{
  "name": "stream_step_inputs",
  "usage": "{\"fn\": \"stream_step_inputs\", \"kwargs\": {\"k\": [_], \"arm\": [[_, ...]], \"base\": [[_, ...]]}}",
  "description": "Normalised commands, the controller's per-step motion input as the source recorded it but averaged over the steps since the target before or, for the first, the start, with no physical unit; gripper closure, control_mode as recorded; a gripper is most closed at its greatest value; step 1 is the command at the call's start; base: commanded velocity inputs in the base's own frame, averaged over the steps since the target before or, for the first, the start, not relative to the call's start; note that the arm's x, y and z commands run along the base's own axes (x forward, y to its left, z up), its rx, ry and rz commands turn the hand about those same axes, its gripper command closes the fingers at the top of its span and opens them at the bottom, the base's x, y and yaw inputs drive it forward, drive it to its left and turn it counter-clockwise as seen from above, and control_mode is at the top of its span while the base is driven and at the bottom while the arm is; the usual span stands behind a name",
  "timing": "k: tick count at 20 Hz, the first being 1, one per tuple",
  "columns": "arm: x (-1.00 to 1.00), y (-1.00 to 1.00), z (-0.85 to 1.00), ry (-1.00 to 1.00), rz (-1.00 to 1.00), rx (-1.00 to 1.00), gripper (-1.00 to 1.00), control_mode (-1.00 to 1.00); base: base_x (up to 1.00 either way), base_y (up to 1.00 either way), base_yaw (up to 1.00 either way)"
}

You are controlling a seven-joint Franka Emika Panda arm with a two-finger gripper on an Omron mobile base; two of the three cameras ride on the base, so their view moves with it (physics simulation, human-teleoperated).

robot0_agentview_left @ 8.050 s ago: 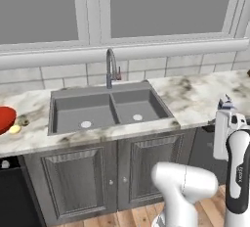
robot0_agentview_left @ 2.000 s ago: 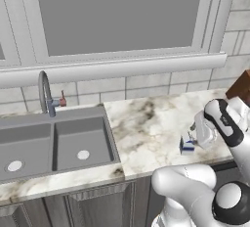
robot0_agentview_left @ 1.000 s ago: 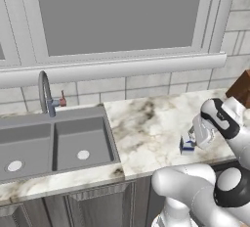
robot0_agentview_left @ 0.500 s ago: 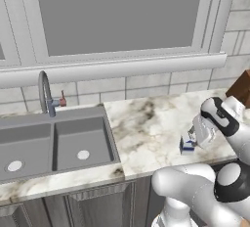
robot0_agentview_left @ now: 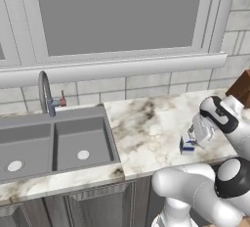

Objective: Gather the eggs and milk located in the vicinity of the sink area and place them right next to the bowl.

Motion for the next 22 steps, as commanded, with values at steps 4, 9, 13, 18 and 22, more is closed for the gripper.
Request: {"fn": "stream_step_inputs", "kwargs": {"k": [4, 9, 13, 18, 22], "arm": [[0.18, 0.0, 0.0, 0.0, 0.0, 0.0, -1.0, -1.0], [0.05, 0.0, -0.09, 0.02, 0.0, 0.0, -1.0, -1.0], [0.01, 0.0, -0.17, 0.03, 0.0, 0.0, -1.0, -1.0], [0.0, 0.0, -0.2, 0.04, 0.01, 0.0, -1.0, -1.0], [0.0, 0.0, -0.25, 0.04, 0.01, 0.0, -1.0, -1.0]], "base": [[0.0, 0.0, 0.0], [0.0, 0.0, 0.0], [0.0, 0.0, 0.0], [0.0, 0.0, 0.0], [0.0, 0.0, 0.0]]}}
